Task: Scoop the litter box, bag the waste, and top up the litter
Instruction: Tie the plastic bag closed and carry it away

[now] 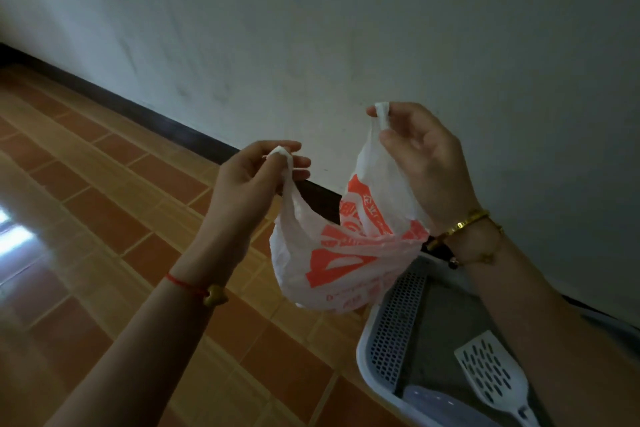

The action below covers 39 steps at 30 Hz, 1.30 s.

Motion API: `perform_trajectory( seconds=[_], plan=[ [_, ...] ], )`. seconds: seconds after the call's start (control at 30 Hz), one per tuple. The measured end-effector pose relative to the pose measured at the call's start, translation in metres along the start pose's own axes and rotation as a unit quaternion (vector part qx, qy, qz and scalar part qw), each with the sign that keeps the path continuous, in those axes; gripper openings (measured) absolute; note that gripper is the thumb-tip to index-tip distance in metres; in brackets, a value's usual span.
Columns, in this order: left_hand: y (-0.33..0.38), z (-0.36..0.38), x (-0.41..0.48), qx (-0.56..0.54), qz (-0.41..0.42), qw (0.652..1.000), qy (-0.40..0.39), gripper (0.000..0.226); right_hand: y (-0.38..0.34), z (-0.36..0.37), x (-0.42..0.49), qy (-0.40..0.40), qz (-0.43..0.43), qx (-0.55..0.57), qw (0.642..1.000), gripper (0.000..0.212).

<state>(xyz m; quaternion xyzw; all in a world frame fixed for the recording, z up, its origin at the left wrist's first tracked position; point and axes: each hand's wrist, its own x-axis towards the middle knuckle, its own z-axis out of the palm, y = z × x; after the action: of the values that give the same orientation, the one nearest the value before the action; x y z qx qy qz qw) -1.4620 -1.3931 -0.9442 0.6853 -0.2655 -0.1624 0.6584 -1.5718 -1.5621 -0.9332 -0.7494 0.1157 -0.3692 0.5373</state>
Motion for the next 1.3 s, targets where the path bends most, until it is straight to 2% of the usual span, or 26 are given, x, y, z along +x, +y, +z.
perform_trajectory(
  seconds=[0.17,0.33,0.5,0.7,0.77,0.87,1.13,1.3],
  plan=[
    [-0.015,0.009,-0.007,-0.007,-0.04,0.999,-0.002,0.028,0.011,0.008,-0.019,-0.054,0.03,0.018,0.998,0.026],
    [-0.033,0.024,-0.012,-0.009,-0.061,0.997,-0.035,0.025,0.034,0.017,-0.038,-0.087,0.004,-0.129,0.988,0.03],
    [-0.047,0.035,-0.017,-0.002,-0.074,0.995,-0.074,0.028,0.046,0.026,-0.05,-0.128,-0.036,-0.193,0.972,0.031],
    [-0.056,0.043,-0.02,0.023,-0.059,0.991,-0.121,0.022,0.053,0.03,-0.055,-0.157,-0.036,-0.189,0.969,0.033],
    [-0.06,0.044,-0.02,0.035,-0.061,0.99,-0.126,0.019,0.057,0.03,-0.056,-0.163,-0.036,-0.192,0.967,0.027],
    [-0.063,0.045,-0.02,0.05,-0.068,0.989,-0.125,0.02,0.061,0.028,-0.056,-0.157,-0.023,-0.164,0.974,0.016],
    [-0.068,0.046,-0.018,0.053,-0.042,0.993,-0.093,0.022,0.06,0.03,-0.058,-0.191,-0.014,-0.123,0.974,0.021],
    [-0.072,0.044,-0.019,0.055,-0.011,0.995,-0.083,0.02,0.061,0.033,-0.058,-0.199,-0.045,-0.122,0.971,0.017]
  ],
)
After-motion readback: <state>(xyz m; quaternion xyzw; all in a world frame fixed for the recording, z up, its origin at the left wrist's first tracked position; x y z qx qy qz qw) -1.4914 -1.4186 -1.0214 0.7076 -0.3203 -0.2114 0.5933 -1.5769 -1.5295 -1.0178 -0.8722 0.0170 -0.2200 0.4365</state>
